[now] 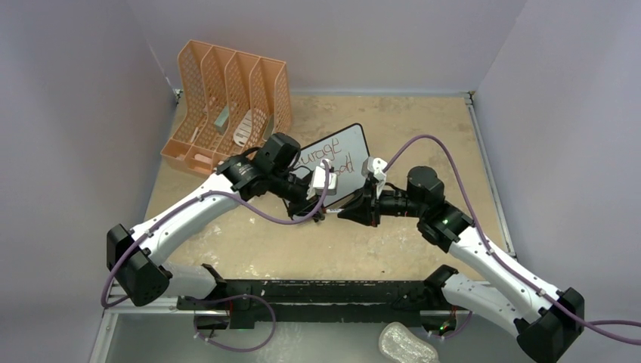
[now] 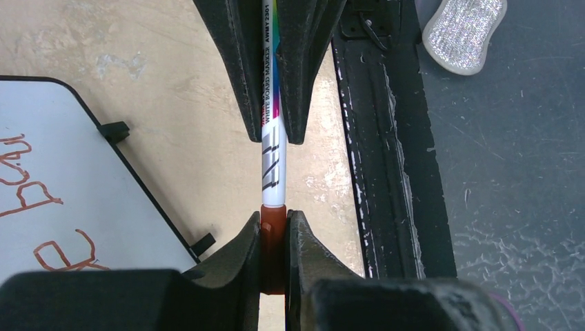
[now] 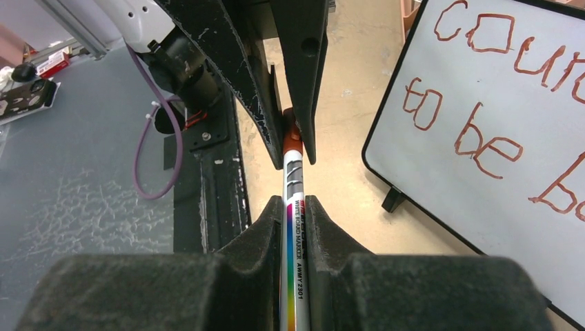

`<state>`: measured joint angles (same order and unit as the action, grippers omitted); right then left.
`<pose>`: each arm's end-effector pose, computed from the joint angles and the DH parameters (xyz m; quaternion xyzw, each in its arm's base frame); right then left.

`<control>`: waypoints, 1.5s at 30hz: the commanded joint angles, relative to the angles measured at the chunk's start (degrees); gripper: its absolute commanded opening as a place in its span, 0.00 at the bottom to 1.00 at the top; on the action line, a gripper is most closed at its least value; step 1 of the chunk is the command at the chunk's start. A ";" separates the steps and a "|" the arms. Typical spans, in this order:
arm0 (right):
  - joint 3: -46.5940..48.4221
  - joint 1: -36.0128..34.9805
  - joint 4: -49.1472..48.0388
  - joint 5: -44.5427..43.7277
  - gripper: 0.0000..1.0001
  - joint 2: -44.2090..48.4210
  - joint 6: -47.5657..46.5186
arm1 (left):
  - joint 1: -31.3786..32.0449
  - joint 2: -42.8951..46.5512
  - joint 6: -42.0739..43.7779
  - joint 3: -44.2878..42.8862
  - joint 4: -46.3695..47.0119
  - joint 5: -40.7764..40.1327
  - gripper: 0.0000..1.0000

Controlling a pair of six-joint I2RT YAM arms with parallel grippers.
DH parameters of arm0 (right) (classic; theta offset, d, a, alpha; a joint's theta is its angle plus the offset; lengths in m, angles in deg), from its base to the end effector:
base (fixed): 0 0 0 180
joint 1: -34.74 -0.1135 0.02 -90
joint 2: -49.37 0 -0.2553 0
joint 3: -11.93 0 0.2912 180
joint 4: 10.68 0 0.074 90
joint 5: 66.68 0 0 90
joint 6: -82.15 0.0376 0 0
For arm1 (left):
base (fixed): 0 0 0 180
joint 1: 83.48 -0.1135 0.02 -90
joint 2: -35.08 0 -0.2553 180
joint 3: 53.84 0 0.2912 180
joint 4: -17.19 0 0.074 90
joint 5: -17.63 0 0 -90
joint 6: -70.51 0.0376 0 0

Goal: Write a sentence on the whiteboard
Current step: Close the whiteboard marker at the center of the board, then place the whiteboard marker at the center of the board.

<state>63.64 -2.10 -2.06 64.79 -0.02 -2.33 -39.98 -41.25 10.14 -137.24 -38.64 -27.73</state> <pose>0.1822 0.1676 0.3079 -0.4155 0.6070 0.4714 0.4865 0.2104 -0.2360 0.3216 0.6232 0.6157 -0.3922 0.2805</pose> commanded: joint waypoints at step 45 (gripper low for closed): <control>-10.33 0.19 -7.06 -11.68 0.00 -14.83 17.72 | 2.41 18.29 -14.97 18.69 31.92 -46.14 0.61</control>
<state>55.33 -1.99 -3.61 56.72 -13.26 12.25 -36.00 -24.14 2.90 -120.60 -17.57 -62.02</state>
